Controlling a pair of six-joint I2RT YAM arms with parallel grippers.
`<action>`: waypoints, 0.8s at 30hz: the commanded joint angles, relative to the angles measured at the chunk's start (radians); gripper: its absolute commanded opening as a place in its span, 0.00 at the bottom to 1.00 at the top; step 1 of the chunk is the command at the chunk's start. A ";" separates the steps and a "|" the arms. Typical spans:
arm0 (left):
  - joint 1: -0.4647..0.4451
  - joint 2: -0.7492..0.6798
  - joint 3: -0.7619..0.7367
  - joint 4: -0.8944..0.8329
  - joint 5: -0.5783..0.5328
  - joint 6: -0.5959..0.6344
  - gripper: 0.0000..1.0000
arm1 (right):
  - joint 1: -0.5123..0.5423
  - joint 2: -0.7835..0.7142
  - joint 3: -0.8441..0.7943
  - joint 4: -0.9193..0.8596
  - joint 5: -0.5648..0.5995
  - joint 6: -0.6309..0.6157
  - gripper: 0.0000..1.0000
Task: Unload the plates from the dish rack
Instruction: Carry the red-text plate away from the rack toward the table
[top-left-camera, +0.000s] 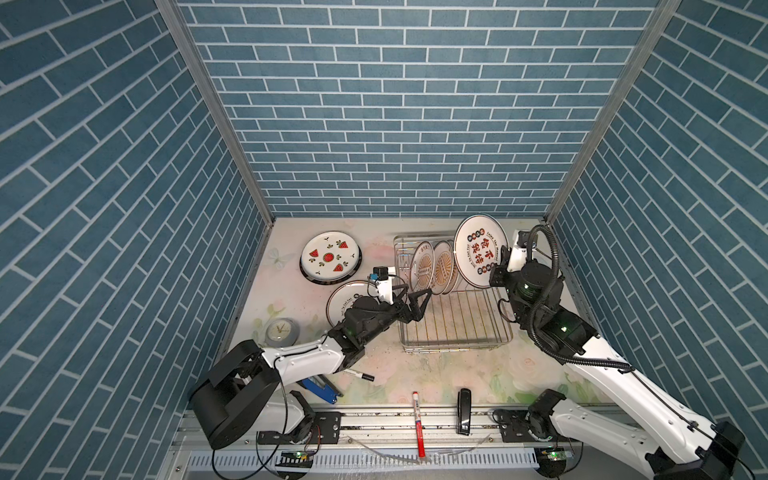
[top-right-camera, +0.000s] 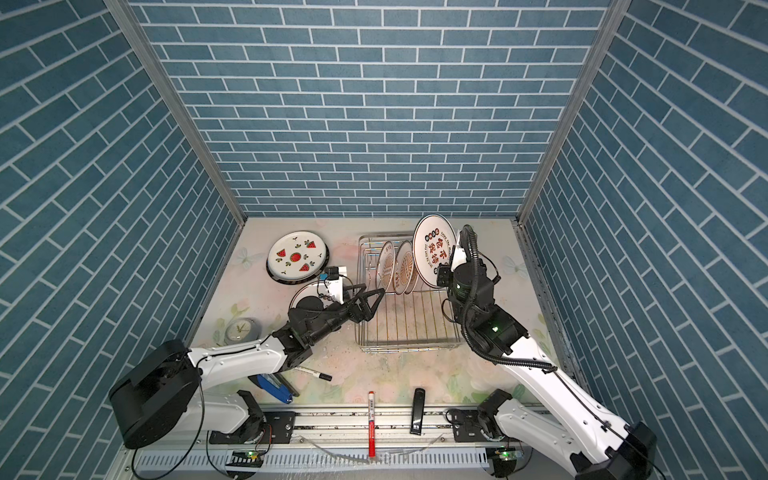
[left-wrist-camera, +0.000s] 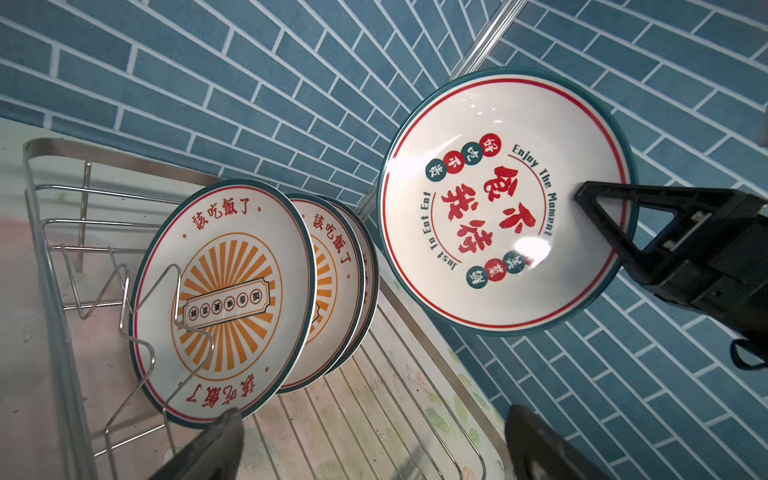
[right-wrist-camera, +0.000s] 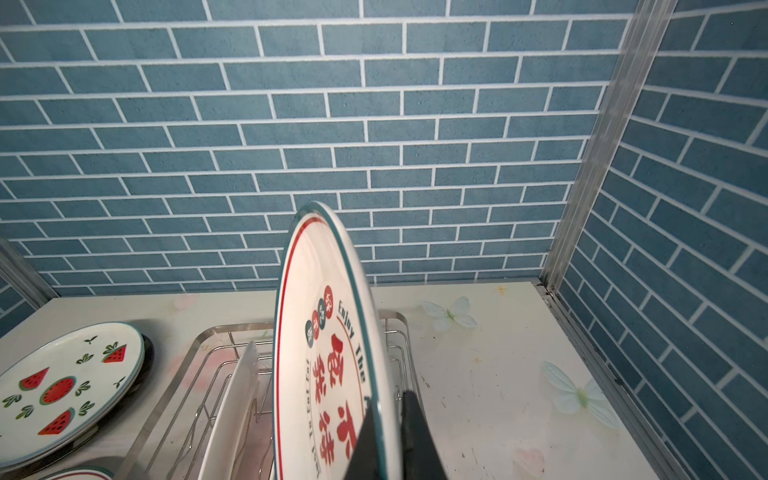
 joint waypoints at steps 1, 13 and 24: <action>-0.006 -0.021 -0.014 0.009 -0.012 -0.007 1.00 | -0.002 -0.039 -0.029 0.068 -0.010 0.046 0.01; -0.004 -0.038 -0.044 0.065 -0.003 0.015 1.00 | -0.005 -0.089 -0.039 0.074 -0.361 0.114 0.00; 0.008 -0.169 -0.143 0.112 0.010 0.014 1.00 | -0.090 -0.059 -0.051 0.141 -0.785 0.278 0.00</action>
